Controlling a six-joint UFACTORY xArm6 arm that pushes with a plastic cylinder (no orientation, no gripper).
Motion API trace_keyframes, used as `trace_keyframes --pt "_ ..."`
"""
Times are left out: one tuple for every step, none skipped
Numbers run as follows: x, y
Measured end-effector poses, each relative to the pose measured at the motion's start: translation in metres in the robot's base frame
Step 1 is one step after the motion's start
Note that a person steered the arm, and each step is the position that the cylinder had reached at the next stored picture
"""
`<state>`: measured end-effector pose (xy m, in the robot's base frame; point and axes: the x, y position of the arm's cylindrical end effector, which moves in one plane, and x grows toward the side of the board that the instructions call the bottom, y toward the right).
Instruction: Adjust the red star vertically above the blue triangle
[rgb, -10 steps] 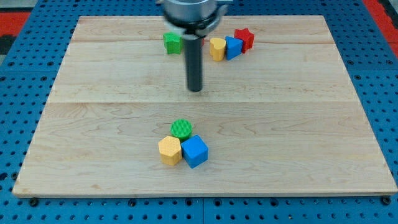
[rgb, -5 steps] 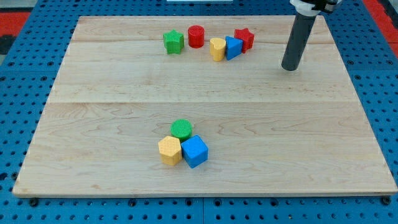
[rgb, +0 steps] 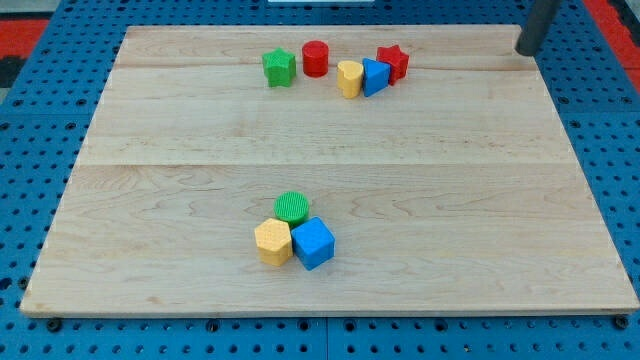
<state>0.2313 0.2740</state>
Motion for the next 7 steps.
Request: trace_keyframes --pt "-0.018 -0.031" --pt "-0.005 -0.069" --pt "0.032 -0.064" --pt "0.049 -0.091" --pt "0.032 -0.153" --pt "-0.006 -0.218" --pt "-0.02 -0.202"
